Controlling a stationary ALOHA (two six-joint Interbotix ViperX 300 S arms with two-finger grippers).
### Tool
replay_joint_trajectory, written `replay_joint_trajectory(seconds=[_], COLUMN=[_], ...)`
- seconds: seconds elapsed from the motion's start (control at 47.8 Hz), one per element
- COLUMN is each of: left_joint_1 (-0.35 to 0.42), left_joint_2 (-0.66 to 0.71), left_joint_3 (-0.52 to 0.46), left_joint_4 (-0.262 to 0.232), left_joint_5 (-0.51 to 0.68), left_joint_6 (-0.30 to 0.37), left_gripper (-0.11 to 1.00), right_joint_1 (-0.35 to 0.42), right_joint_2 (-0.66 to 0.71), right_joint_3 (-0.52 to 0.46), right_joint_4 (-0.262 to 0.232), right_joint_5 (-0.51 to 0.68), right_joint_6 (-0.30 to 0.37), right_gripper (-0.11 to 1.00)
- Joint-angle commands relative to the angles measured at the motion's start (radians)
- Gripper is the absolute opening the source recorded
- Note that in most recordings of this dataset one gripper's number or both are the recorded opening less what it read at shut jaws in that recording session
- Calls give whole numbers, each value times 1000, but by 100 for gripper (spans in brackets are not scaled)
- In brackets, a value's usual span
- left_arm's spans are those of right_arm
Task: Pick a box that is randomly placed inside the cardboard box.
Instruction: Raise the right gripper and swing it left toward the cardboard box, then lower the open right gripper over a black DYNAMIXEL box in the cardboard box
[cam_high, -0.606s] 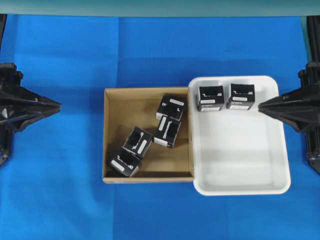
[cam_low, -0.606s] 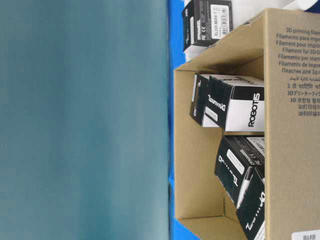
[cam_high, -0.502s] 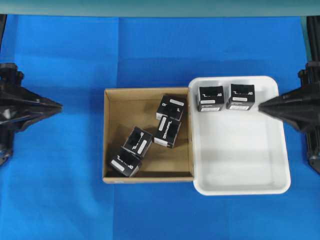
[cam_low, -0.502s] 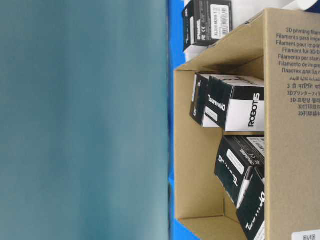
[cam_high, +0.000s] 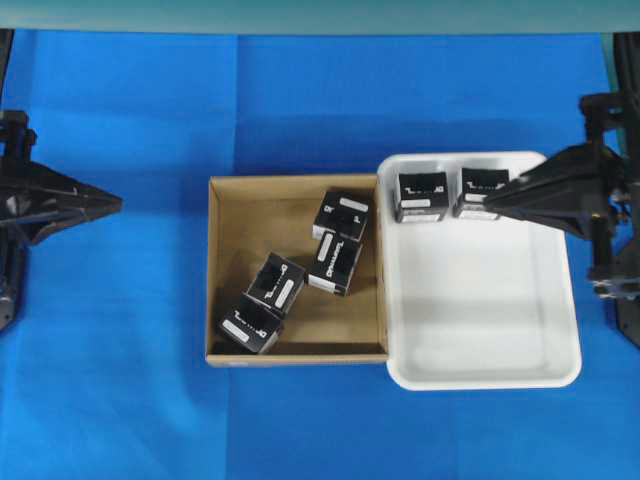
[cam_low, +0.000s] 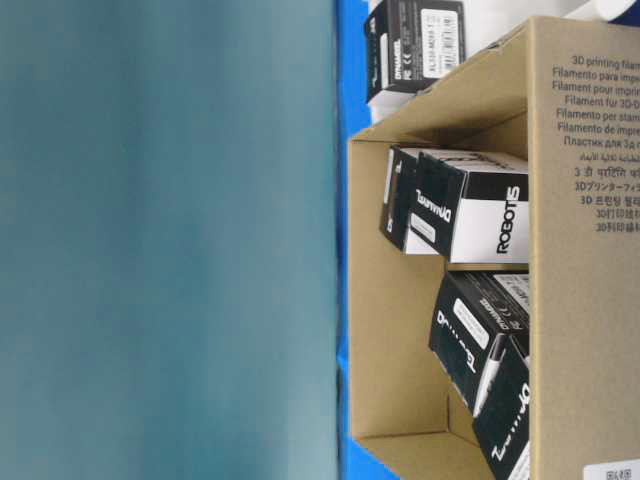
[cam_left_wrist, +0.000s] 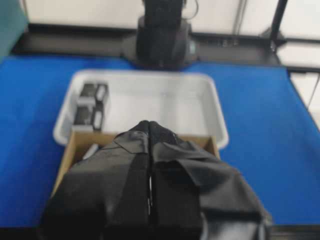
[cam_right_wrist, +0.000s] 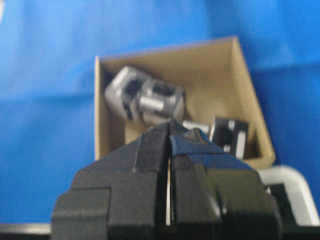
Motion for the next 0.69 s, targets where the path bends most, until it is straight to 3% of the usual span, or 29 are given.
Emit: replay_joint_trajectory(seconds=[0.0,0.188,0.502,0.669], left_joint_1=[0,-3,-5,-8], left_joint_2=[2,-29,-83,-81], left_joint_3=[-51,-75,-87,-98], left_joint_4=[2,2,3,3], left_joint_5=[91,189,270,285], left_joint_6=[-12,-61,-74,-74], left_gripper=[-6,-6,-6,-6], right_joint_1=[8,8,28,26], right_joint_2=[69,213,552,739], right_joint_3=[-107,-265,-568,-721], right_joint_4=[5,5,8,-52], right_joint_5=[115,299,566,759], right_joint_6=[-8,-87,-388,-508], right_gripper=[0,0,0,0])
